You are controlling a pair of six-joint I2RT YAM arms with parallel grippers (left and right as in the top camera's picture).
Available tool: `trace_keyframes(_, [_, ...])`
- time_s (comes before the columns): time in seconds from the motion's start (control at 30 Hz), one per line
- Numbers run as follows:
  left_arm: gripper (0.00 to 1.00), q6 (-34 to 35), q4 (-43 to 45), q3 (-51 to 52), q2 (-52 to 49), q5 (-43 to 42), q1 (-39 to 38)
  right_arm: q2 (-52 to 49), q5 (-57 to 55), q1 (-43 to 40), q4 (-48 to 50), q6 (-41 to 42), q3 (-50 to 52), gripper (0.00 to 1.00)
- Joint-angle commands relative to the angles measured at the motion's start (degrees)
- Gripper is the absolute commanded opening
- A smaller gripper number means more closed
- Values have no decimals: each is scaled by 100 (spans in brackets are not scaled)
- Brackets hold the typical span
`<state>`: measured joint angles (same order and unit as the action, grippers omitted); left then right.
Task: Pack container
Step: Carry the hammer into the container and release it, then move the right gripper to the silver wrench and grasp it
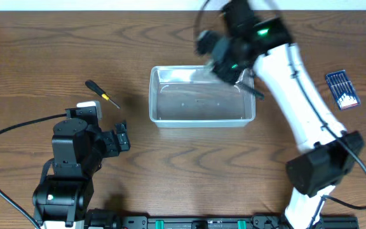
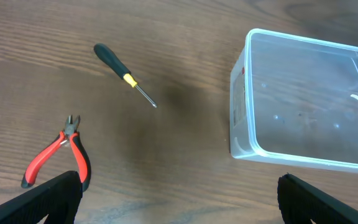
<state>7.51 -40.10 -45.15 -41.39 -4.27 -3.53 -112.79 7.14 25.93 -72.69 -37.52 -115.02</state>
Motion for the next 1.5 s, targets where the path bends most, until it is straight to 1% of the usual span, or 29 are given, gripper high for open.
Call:
trace_keyframes(0.0, [98, -9, -17, -118, 2, 44, 24, -308, 195, 240, -13, -1108, 61, 1])
trace_keyframes(0.13, [98, -9, -17, -118, 2, 42, 24, -872, 516, 361, -7, -1316, 61, 1])
trace_keyframes(0.33, [98, -11, -17, -118, 2, 44, 24, -1729, 538, 363, 37, -1311, 61, 1])
trace_keyframes(0.53, [98, -9, -20, -118, 2, 44, 24, -2210, 538, 363, 7, -1270, 61, 2])
trace_keyframes(0.6, [98, -9, -20, -118, 2, 44, 24, -2269, 538, 363, 0, -1261, 63, 8])
trace_keyframes(0.7, [98, -11, -20, -118, 2, 44, 24, -2280, 533, 363, 0, -1224, 63, 19])
trace_keyframes(0.73, [98, -11, -20, -118, 2, 44, 24, -2280, 533, 363, 4, -1224, 61, 26])
trace_keyframes(0.77, [98, -9, -20, -118, 2, 44, 24, -2280, 525, 363, 2, -1224, 61, 36])
trace_keyframes(0.8, [98, -9, -20, -118, 2, 44, 24, -2280, 509, 363, 0, -1224, 61, 50])
trace_keyframes(0.87, [98, -11, -20, -118, 2, 44, 24, -2280, 507, 363, 2, -1222, 61, 54])
trace_keyframes(0.93, [98, -9, -22, -118, 2, 44, 24, -2267, 474, 363, -4, -1150, 4, 54])
trace_keyframes(0.97, [98, -11, -22, -118, 2, 44, 24, -2247, 420, 363, -4, -979, -70, 54])
trace_keyframes(1.03, [98, -11, -22, -118, 2, 44, 24, -2144, 315, 365, -136, -734, -387, 55])
trace_keyframes(1.13, [98, -11, -20, -118, -2, 44, 24, -1779, 306, 356, -422, -647, -1040, 55])
trace_keyframes(1.2, [98, -11, -20, -118, -9, 44, 24, -1436, 133, 289, -433, -319, -1488, 57])
trace_keyframes(1.3, [98, -11, -20, -118, -9, 44, 24, -876, -896, -26, -50, 1010, -2020, 63])
trace_keyframes(1.33, [98, -11, -20, -118, -9, 44, 24, -739, -1263, -190, 61, 1440, -2098, 72])
trace_keyframes(1.37, [98, -9, -20, -118, -9, 44, 24, -597, -1641, -437, 175, 1963, -2127, 84])
trace_keyframes(1.4, [98, -9, -20, -118, -9, 44, 24, -501, -1873, -684, 223, 2387, -2127, 89])
trace_keyframes(1.47, [98, -9, -20, -118, -9, 44, 24, -431, -1921, -1360, 133, 3200, -2127, 92])
